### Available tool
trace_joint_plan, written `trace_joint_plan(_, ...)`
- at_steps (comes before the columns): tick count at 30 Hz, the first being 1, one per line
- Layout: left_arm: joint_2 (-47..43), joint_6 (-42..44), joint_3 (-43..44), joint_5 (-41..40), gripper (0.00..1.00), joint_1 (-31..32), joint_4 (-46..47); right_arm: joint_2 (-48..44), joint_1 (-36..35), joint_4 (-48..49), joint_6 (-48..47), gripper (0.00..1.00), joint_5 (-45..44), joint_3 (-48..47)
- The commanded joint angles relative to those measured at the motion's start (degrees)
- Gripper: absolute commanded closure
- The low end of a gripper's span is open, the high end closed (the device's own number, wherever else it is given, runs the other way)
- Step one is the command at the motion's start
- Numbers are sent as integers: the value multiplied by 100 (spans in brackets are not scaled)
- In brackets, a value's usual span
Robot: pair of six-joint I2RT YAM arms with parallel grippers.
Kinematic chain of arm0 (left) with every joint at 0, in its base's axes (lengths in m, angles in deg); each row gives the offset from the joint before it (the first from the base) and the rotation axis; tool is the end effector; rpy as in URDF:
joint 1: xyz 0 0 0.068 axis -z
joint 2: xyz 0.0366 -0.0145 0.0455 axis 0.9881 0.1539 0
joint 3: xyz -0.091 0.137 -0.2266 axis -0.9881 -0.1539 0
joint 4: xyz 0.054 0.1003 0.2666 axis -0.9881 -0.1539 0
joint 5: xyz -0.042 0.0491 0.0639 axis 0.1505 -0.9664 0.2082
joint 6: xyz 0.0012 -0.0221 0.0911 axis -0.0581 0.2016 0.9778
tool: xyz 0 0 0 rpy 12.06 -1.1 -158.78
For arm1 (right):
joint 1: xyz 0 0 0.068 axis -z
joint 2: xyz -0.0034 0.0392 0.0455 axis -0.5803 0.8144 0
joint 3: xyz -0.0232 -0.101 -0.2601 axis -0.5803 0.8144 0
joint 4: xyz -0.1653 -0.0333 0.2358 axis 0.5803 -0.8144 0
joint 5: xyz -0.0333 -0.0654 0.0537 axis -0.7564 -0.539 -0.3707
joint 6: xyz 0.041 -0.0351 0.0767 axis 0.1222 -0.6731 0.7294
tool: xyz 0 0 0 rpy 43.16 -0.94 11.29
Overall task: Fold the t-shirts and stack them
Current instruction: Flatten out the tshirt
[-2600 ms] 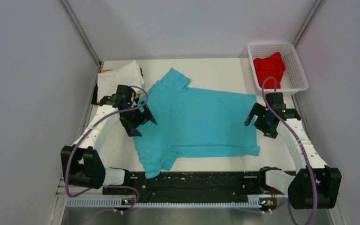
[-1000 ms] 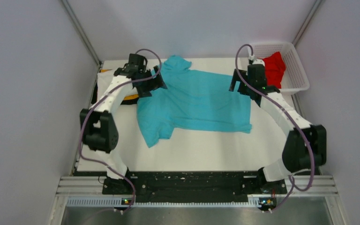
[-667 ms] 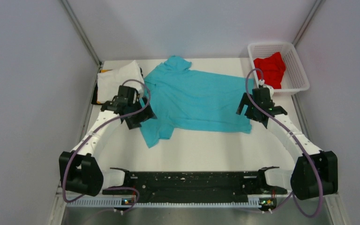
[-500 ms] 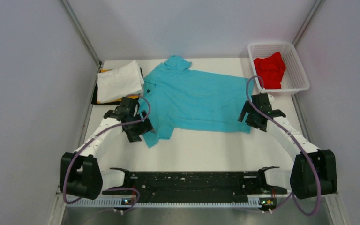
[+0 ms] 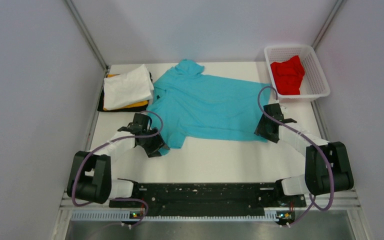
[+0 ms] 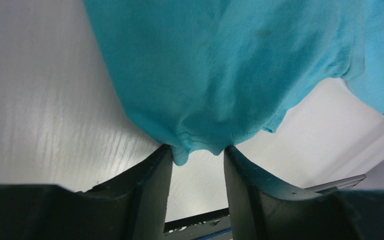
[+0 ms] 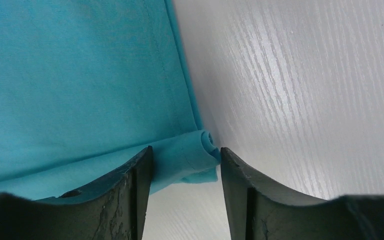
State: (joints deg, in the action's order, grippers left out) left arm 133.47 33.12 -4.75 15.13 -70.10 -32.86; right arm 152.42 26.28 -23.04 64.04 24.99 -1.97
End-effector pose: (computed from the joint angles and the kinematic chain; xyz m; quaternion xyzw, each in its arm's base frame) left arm 0.2495 -0.0734 0.0947 -0.2553 0.9393 -0.2097 0.0926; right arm 0.2919 0.0275 0.1131 0.2231 0.9375 -0.0181 0.2665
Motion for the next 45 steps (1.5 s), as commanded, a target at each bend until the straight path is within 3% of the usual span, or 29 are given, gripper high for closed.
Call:
trace_joint_plan(1, 423, 56, -92, -338, 82, 55, 544, -130, 47, -28, 36, 54, -129, -111)
trace_joint_plan(2, 428, 82, -60, -425, 97, 55, 477, -182, 49, -112, 25, 59, -154, -114)
trace_joint_plan(7, 217, 209, 141, -673, 100, 55, 20, -428, 43, -838, 0, 85, -174, -254)
trace_joint_plan(14, -295, 295, 353, -876, 100, 55, -795, -787, 42, -1965, 40, 94, -27, -591)
trace_joint_plan(20, -875, 206, 306, -1011, 100, 55, -1628, -1019, 42, -3452, 559, 90, 526, -510)
trace_joint_plan(23, -1126, 140, 263, -1142, 100, 55, -1981, -1412, 41, -3749, 838, 81, 831, 49)
trace_joint_plan(28, -1303, 30, 315, -1190, 100, 55, -2503, -1941, 41, -3838, 975, 24, 791, 64)
trace_joint_plan(29, -1331, -5, 394, -1201, 96, 55, -2634, -2016, 44, -3832, 954, 12, 773, -99)
trace_joint_plan(30, -1358, -46, 494, -1279, 84, 55, -2782, -2095, 41, -3794, 885, 3, 739, -242)
trace_joint_plan(31, -1378, -88, 629, -1394, 61, 55, -2972, -2182, 42, -3709, 743, 2, 678, -384)
trace_joint_plan(33, -1428, -78, 903, -1588, 7, 55, -3266, -2346, 42, -3531, 492, 1, 567, -587)
trace_joint_plan(34, -1461, -83, 1020, -1757, 2, 55, -3395, -2421, 41, -3419, 357, 1, 596, -647)
trace_joint_plan(39, -1739, -18, 1404, -1864, 1, 55, -3119, -2817, 40, -2387, -56, 1, 1429, -505)
trace_joint_plan(43, -1497, 234, 1445, -742, 1, 55, -1723, -2613, 30, -1071, 129, 1, 2526, -15)
trace_joint_plan(45, -993, 316, 1553, -366, 1, 63, -1217, -2286, -9, -655, 133, 1, 2554, 95)
